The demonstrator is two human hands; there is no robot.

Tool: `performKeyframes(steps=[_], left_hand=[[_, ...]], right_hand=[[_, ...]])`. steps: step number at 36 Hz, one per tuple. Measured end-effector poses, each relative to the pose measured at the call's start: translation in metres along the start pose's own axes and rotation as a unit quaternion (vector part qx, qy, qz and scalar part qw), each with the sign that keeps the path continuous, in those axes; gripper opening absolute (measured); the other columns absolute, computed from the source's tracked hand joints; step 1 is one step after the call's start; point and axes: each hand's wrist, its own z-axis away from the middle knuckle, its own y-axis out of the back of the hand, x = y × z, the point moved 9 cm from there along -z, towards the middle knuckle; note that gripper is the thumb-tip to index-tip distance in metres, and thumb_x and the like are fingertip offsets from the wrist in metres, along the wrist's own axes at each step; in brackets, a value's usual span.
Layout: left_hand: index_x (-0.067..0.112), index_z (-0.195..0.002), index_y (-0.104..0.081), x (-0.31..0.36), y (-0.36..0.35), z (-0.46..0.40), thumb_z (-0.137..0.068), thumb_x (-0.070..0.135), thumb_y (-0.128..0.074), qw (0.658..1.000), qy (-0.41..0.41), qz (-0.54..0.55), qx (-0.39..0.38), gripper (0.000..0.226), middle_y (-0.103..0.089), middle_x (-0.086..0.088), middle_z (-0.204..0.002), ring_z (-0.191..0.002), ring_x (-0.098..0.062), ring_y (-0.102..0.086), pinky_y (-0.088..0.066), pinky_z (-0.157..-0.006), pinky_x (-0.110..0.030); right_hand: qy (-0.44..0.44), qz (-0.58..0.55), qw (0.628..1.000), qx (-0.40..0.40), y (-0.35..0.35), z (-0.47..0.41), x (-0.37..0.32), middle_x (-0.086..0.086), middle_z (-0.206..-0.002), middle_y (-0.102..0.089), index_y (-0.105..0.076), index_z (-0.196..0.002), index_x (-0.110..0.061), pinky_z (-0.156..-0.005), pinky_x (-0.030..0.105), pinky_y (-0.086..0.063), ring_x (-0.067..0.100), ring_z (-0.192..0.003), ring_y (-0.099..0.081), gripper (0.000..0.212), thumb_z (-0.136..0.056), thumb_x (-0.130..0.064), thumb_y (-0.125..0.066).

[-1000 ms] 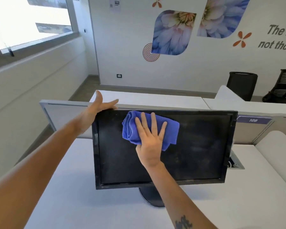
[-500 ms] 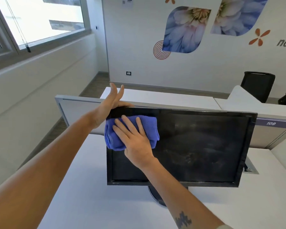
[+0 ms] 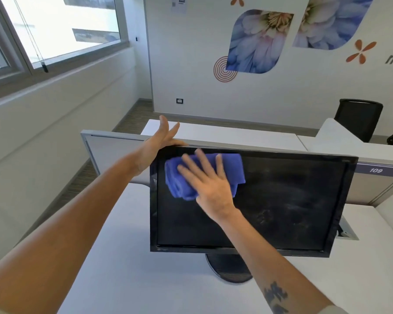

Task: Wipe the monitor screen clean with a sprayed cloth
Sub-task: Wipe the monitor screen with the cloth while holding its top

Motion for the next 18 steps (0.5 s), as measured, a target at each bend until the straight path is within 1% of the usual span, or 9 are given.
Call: performKeyframes(steps=[2, 4, 6, 8, 11, 13, 15, 17, 18], left_hand=[[0.049, -0.17, -0.023, 0.001, -0.002, 0.0, -0.095, 0.084, 0.012, 1.0, -0.002, -0.005, -0.006, 0.09, -0.064, 0.01, -0.154, -0.126, 0.007, -0.06, -0.033, -0.1, -0.011], [0.05, -0.169, -0.025, 0.001, -0.002, 0.001, -0.088, 0.091, 0.008, 1.0, 0.002, 0.005, -0.009, 0.097, -0.066, 0.011, -0.152, -0.134, 0.0, -0.058, -0.031, -0.111, -0.02], [0.051, -0.168, -0.028, 0.001, -0.001, 0.002, -0.078, 0.099, 0.007, 1.0, 0.006, 0.005, -0.009, 0.108, -0.068, 0.012, -0.149, -0.143, -0.01, -0.054, -0.027, -0.123, -0.034], [0.052, -0.167, -0.029, 0.002, 0.0, 0.004, -0.07, 0.103, 0.005, 1.0, 0.002, -0.013, -0.011, 0.115, -0.065, 0.013, -0.153, -0.153, -0.016, -0.043, -0.012, -0.134, -0.046], [0.056, -0.162, -0.038, -0.001, 0.002, 0.007, -0.064, 0.105, 0.003, 0.999, -0.002, -0.034, -0.013, 0.117, -0.062, 0.017, -0.156, -0.16, -0.016, -0.03, 0.003, -0.134, -0.053], [0.054, -0.154, -0.054, -0.002, 0.003, 0.007, -0.07, 0.102, 0.004, 0.999, -0.005, -0.039, -0.014, 0.112, -0.06, 0.016, -0.158, -0.16, -0.017, -0.031, 0.0, -0.135, -0.052], [0.05, -0.14, -0.07, -0.002, 0.002, 0.007, -0.078, 0.099, 0.004, 0.999, -0.004, -0.039, -0.017, 0.109, -0.061, 0.012, -0.158, -0.155, -0.017, -0.041, -0.014, -0.131, -0.041], [0.047, -0.131, -0.077, -0.002, 0.0, 0.007, -0.084, 0.095, 0.003, 0.999, -0.007, -0.035, -0.02, 0.105, -0.066, 0.01, -0.152, -0.147, -0.015, -0.051, -0.024, -0.122, -0.032], [0.046, -0.129, -0.079, -0.001, 0.0, 0.007, -0.086, 0.095, 0.003, 0.999, -0.007, -0.031, -0.02, 0.104, -0.068, 0.01, -0.149, -0.144, -0.014, -0.054, -0.026, -0.12, -0.031]], right_hand=[[-0.055, 0.002, 0.998, 0.032, 0.005, -0.008, 0.008, -0.002, -0.172, -0.032, -0.043, -0.161, -0.024, -0.131, 0.061, -0.007, 0.03, -0.163, -0.019, 0.058, -0.106, -0.021, -0.063], [-0.042, -0.021, 0.999, 0.007, -0.007, 0.004, -0.008, -0.002, -0.174, -0.026, -0.038, -0.163, -0.021, -0.131, 0.058, -0.004, 0.028, -0.164, -0.016, 0.064, -0.103, -0.01, -0.059], [0.017, -0.034, 0.998, -0.06, -0.031, 0.034, -0.036, -0.001, -0.177, -0.017, -0.034, -0.164, -0.017, -0.132, 0.054, 0.003, 0.028, -0.165, -0.009, 0.064, -0.103, -0.009, -0.047], [0.08, -0.032, 0.988, -0.128, -0.05, 0.075, -0.063, 0.0, -0.178, -0.012, -0.03, -0.165, -0.015, -0.131, 0.05, 0.008, 0.028, -0.165, -0.003, 0.063, -0.103, -0.011, -0.041], [0.166, -0.039, 0.962, -0.212, -0.066, 0.14, -0.092, 0.0, -0.177, -0.016, -0.03, -0.165, -0.016, -0.132, 0.047, 0.011, 0.025, -0.165, -0.001, 0.067, -0.101, -0.01, -0.049], [0.209, -0.037, 0.945, -0.249, -0.066, 0.163, -0.094, -0.001, -0.176, -0.02, -0.031, -0.165, -0.017, -0.132, 0.045, 0.013, 0.025, -0.165, 0.0, 0.072, -0.099, -0.012, -0.059], [0.241, -0.012, 0.937, -0.251, -0.06, 0.159, -0.083, -0.001, -0.176, -0.019, -0.033, -0.163, -0.02, -0.131, 0.047, 0.014, 0.027, -0.164, 0.001, 0.07, -0.101, -0.021, -0.063], [0.234, 0.007, 0.946, -0.224, -0.047, 0.137, -0.061, 0.001, -0.176, -0.017, -0.034, -0.162, -0.022, -0.131, 0.049, 0.013, 0.03, -0.164, 0.002, 0.066, -0.102, -0.022, -0.06], [0.204, 0.01, 0.958, -0.2, -0.037, 0.12, -0.045, 0.0, -0.176, -0.017, -0.035, -0.162, -0.023, -0.131, 0.049, 0.01, 0.029, -0.164, 0.003, 0.066, -0.101, -0.018, -0.059]])
